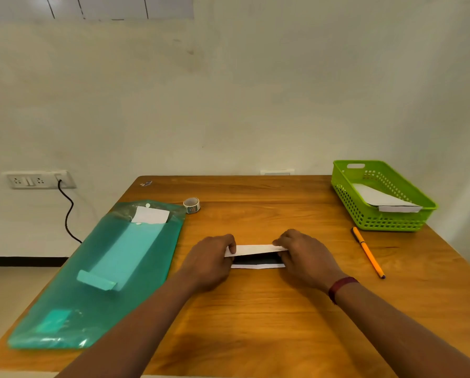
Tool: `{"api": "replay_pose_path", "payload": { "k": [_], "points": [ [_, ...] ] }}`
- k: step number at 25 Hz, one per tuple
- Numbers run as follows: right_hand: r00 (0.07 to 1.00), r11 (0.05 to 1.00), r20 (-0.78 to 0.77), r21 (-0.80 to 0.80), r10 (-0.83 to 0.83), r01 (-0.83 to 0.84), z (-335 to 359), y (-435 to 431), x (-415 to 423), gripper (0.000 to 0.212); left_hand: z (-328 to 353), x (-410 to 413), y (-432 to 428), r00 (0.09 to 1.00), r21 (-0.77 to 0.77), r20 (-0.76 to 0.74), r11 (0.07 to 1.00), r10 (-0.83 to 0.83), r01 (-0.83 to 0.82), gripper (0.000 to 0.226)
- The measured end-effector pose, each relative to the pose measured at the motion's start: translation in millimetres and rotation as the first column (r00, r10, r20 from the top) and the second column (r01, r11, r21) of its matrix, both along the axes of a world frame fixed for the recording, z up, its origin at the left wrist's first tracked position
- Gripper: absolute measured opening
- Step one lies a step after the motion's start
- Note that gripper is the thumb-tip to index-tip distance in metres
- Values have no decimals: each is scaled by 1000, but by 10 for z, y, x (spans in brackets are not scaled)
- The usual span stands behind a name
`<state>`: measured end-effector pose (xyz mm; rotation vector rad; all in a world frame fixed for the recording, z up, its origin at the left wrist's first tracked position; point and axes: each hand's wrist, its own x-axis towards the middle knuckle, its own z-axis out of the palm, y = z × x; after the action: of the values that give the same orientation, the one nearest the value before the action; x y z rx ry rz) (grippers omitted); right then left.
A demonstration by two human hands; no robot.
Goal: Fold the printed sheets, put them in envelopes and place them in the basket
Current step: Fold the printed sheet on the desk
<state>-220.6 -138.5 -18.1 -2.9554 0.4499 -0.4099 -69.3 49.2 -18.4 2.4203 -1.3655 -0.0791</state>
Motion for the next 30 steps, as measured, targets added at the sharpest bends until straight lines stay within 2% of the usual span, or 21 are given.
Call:
{"api": "replay_pose_path", "payload": {
  "k": [2, 6, 9, 15, 18, 23, 26, 30],
  "points": [
    [995, 1000, -101, 16, 22, -20, -121, 54, -45, 47, -109, -68, 17, 998, 83, 51, 996, -32, 27, 21],
    [958, 999, -284, 38, 21, -11, -289, 115, -129, 64, -276, -134, 16, 992, 269, 86, 961, -88, 62, 65],
    [944, 1000, -328, -7, -31, 30, -344, 198, -108, 76, -376, -163, -6, 983, 358, 127, 930, -133, 80, 69],
    [960, 999, -278, 30, 32, -24, -436, 471, 139, 74, -435, -203, -50, 979, 213, 175, 975, -100, 62, 53],
    [958, 999, -284, 41, 24, -12, -453, 448, 142, 75, -467, -185, -48, 991, 242, 130, 970, -42, 9, 60],
    [949, 991, -295, 30, -113, 128, -420, 246, -23, 97, -489, -170, -36, 993, 261, 83, 959, 89, -108, 72],
    [939, 980, -293, 18, -182, 196, -429, 184, -79, 100, -497, -208, -27, 989, 247, 94, 959, 115, -135, 73],
    [944, 978, -265, 11, -196, 206, -441, 222, -78, 100, -490, -234, -12, 987, 205, 81, 967, 137, -151, 74]
  ]
}}
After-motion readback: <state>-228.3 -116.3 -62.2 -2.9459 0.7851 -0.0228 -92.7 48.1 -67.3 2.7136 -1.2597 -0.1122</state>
